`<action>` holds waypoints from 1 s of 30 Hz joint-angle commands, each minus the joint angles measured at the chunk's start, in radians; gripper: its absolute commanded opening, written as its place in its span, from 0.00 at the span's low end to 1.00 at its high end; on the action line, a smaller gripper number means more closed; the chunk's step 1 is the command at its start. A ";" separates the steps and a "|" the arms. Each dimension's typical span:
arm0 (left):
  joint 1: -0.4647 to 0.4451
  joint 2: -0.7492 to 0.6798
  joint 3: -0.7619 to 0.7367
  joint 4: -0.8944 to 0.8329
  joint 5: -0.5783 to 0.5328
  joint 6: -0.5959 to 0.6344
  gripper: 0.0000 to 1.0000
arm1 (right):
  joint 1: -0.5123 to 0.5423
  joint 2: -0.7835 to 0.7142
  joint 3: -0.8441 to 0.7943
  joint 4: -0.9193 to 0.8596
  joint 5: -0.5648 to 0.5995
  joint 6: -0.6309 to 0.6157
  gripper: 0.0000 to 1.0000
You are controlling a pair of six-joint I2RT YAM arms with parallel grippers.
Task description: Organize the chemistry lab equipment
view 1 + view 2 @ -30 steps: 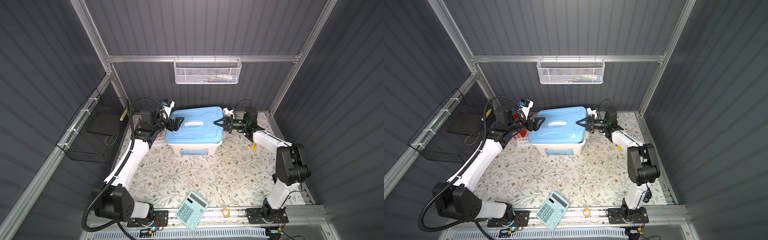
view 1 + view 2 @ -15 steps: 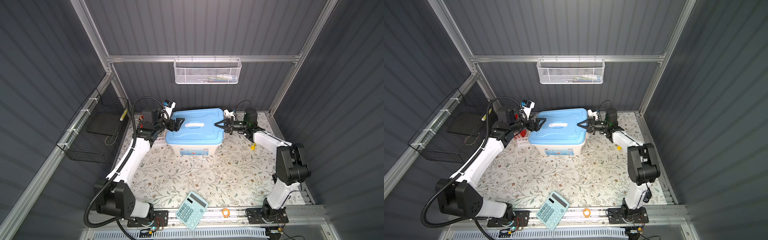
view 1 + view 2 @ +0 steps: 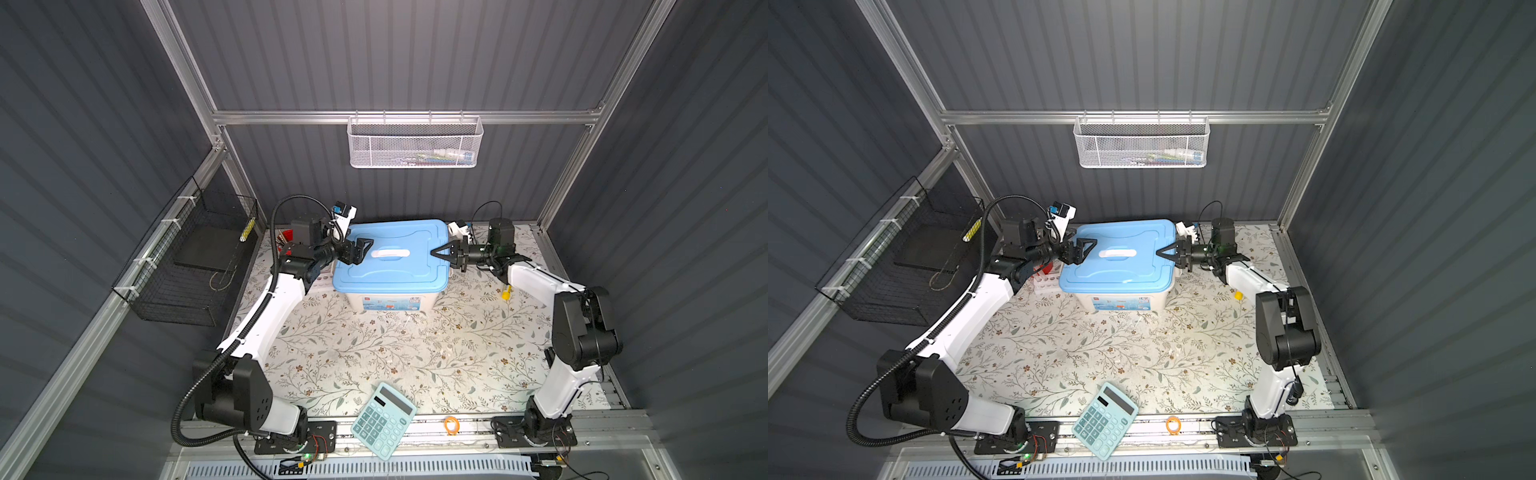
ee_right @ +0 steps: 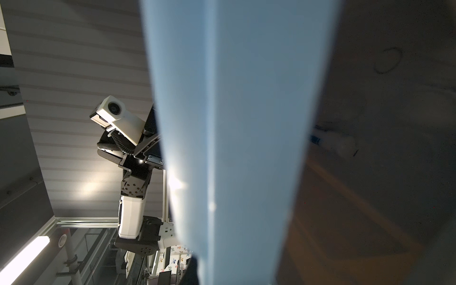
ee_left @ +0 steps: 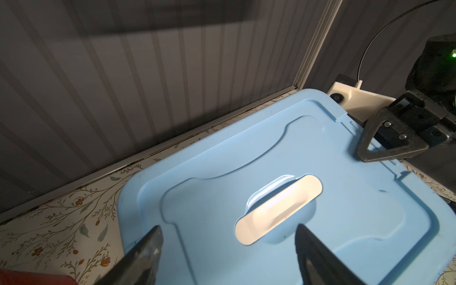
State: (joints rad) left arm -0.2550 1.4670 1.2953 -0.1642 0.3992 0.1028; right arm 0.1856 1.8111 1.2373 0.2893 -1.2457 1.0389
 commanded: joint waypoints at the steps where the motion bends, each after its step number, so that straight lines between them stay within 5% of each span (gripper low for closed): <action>1: -0.014 0.020 0.028 0.000 0.002 0.020 0.84 | -0.021 0.011 0.002 -0.010 0.019 -0.011 0.11; 8: -0.030 0.057 0.034 -0.006 -0.002 0.026 0.84 | -0.029 0.033 0.002 0.036 0.023 0.027 0.18; 15: -0.039 0.094 0.033 -0.001 0.005 0.023 0.84 | -0.041 0.032 0.006 0.031 0.027 0.023 0.36; 30: -0.062 0.118 0.043 -0.011 0.013 0.026 0.84 | -0.084 0.020 0.067 -0.174 0.052 -0.124 0.41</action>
State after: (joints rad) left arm -0.3092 1.5719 1.2991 -0.1650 0.4000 0.1062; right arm 0.1112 1.8408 1.2667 0.1738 -1.1992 0.9794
